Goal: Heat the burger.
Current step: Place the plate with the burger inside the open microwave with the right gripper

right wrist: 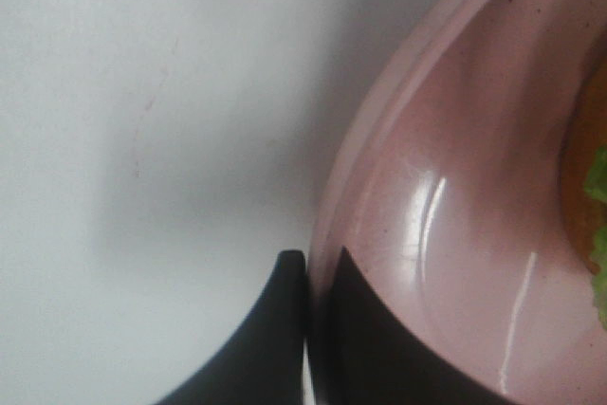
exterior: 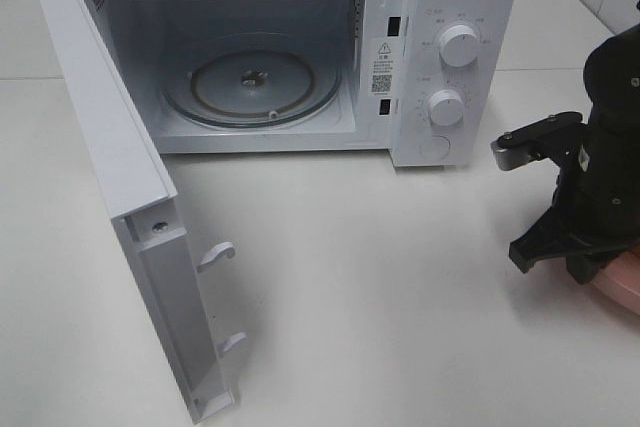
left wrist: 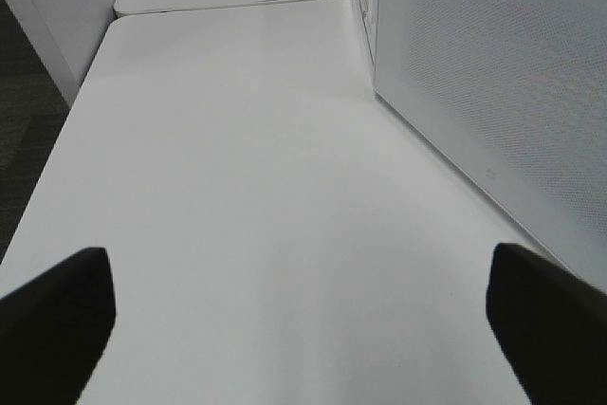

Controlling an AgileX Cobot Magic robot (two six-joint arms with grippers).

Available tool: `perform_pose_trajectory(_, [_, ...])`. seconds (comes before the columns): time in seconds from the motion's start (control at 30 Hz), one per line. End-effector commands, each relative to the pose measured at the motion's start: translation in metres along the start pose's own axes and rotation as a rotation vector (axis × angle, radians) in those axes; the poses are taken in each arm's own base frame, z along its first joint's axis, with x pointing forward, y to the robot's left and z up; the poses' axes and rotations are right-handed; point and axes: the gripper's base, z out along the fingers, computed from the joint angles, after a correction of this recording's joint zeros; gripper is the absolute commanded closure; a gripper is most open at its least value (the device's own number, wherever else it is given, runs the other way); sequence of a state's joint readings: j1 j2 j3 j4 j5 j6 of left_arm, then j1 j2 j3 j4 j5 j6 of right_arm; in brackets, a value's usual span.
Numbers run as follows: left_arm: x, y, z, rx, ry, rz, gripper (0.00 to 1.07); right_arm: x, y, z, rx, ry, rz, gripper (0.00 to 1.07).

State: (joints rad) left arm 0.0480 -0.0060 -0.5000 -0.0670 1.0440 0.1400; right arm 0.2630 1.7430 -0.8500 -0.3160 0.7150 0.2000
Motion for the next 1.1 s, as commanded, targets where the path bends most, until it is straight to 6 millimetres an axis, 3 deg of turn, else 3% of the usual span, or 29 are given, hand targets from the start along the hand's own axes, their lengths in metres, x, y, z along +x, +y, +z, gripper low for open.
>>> perform_pose_trajectory(0.03, [0.001,-0.001,-0.003,0.002,-0.033,-0.004,0.06,0.011,-0.003,-0.009,0.049,0.012,-0.013,1.07])
perform_pose_trajectory(0.47, [0.001,-0.001,-0.003,0.002,-0.033,-0.004,0.06,0.048,0.008,-0.038,0.112,-0.103,-0.119,1.07])
perform_pose_trajectory(0.87, [0.001,-0.001,-0.003,0.002,-0.033,-0.004,0.06,0.1,0.052,-0.057,0.107,-0.226,-0.383,1.07])
perform_pose_trajectory(1.1, [0.001,-0.001,-0.003,0.002,-0.033,-0.004,0.06,0.109,0.07,-0.063,0.124,-0.28,-0.569,1.07])
